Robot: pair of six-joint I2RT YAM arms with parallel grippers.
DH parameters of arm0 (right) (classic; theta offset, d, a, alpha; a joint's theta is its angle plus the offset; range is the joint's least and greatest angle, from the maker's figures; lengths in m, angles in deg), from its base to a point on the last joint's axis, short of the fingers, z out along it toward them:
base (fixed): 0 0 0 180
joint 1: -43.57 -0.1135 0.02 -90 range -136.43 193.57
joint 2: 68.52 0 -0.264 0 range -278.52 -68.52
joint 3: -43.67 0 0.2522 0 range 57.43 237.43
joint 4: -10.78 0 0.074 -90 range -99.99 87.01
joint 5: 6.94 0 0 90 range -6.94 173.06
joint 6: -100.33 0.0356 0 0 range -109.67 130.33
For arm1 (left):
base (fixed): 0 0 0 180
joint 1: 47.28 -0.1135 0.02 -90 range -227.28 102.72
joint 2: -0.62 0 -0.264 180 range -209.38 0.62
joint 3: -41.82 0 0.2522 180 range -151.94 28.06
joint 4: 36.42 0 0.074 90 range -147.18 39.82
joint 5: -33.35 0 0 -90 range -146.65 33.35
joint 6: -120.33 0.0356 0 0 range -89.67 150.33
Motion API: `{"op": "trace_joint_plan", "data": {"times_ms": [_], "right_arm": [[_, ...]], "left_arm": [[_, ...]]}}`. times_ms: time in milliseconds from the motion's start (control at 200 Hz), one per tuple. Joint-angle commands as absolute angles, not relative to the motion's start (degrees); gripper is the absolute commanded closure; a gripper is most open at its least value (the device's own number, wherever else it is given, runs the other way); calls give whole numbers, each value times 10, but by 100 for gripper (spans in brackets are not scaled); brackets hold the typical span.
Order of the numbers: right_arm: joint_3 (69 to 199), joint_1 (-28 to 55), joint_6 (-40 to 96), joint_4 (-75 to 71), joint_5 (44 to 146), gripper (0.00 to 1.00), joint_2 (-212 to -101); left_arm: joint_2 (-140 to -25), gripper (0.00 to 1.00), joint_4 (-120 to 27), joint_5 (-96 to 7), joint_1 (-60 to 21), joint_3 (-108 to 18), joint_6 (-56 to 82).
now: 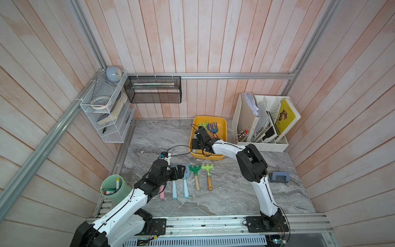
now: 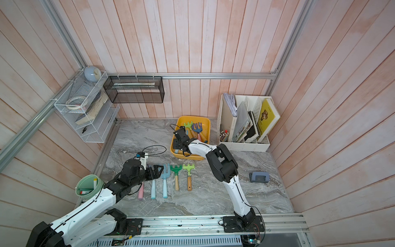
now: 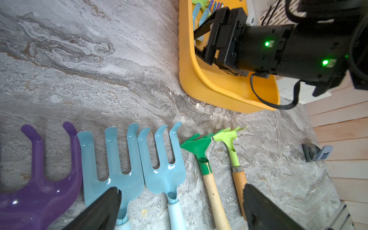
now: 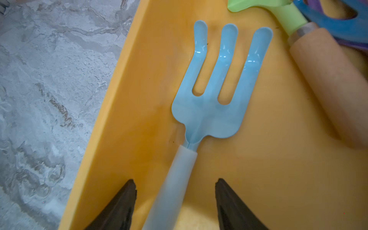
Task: Take the hand rake out of the storage box
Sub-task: Pick up the rake from the storage box.
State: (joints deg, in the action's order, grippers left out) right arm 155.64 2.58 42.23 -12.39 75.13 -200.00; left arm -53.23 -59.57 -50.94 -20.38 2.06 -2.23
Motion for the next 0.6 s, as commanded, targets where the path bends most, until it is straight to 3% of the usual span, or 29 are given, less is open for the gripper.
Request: {"op": "trace_joint_plan", "data": {"times_ms": [0,165,350,595], "right_arm": [[1595,25,421,-193,716,34,-2035],[1614,25,407,-260,641,37,-2047],[1589,49,391,-258,626,59,-2017],[1572,60,350,-247,625,59,-1959]], "left_arm": [[-531,0,-587,-517,-207,27,-16],[-532,0,-586,-518,-207,27,-15],[-538,0,-586,-518,-207,26,-14],[-539,0,-586,-521,-207,26,-14]]}}
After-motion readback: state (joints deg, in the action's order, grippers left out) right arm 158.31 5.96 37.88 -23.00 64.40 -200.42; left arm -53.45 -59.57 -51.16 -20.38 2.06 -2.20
